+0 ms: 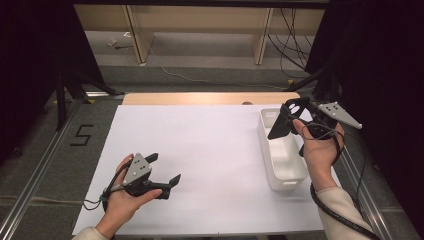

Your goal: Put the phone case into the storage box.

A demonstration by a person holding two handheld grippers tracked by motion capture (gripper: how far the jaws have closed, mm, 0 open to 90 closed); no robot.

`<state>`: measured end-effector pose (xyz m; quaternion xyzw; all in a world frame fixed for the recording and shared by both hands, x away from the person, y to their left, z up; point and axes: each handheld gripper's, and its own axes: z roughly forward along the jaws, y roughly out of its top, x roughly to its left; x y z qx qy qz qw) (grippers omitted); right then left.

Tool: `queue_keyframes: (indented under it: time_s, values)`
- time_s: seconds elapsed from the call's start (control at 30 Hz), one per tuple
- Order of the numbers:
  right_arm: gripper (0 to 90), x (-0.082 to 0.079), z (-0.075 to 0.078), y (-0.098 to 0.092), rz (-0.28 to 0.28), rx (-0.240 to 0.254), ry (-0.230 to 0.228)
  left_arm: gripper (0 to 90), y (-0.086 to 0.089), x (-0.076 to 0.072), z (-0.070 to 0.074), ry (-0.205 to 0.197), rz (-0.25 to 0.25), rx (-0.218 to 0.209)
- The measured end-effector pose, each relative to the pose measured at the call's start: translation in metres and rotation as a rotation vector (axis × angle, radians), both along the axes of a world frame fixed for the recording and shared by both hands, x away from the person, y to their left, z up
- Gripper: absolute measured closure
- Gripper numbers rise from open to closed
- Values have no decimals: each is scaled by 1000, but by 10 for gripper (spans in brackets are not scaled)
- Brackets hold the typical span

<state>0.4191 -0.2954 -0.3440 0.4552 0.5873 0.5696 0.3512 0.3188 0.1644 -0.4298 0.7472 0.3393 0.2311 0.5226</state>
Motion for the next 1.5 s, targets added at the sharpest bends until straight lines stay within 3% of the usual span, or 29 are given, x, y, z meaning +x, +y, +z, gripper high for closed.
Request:
queue_keyframes:
  time_s: [0.6,1.5]
  values:
    - [152,10,-6,-5,-28,-30,33,22,0,0,-1,3,2,-4]
    - [152,29,-9,8,-44,-94,62,23,-1,0,-1,6,2,-5]
